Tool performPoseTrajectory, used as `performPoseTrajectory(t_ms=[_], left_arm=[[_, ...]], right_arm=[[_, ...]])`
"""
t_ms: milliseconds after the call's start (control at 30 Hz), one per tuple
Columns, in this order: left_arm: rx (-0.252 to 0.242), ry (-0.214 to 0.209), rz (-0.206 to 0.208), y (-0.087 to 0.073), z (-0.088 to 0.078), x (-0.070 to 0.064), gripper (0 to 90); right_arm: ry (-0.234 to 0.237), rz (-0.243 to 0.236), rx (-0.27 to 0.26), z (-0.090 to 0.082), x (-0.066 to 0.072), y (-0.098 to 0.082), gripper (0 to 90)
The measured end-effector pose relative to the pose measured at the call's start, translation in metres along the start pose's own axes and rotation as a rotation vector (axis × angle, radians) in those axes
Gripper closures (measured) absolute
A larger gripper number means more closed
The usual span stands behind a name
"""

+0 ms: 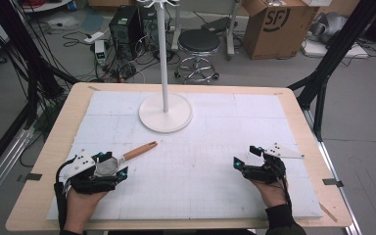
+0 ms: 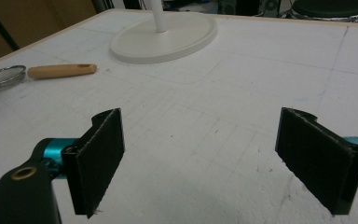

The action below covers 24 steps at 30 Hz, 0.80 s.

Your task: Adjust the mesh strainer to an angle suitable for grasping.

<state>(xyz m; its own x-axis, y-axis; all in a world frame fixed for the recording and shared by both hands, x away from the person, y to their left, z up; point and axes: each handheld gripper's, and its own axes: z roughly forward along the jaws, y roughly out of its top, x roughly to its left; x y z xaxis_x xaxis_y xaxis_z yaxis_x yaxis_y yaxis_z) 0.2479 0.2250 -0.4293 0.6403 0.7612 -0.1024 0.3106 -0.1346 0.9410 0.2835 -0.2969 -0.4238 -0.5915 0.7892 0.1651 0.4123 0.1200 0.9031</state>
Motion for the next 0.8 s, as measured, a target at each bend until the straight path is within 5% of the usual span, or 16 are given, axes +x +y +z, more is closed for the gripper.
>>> performPoseTrajectory(t_ms=[800], left_arm=[[0.023, -0.026, 0.005, 0.008, 0.015, 0.001, 17.7]], right_arm=[[-0.016, 0.011, -0.014, -0.011, -0.003, -0.004, 14.7]])
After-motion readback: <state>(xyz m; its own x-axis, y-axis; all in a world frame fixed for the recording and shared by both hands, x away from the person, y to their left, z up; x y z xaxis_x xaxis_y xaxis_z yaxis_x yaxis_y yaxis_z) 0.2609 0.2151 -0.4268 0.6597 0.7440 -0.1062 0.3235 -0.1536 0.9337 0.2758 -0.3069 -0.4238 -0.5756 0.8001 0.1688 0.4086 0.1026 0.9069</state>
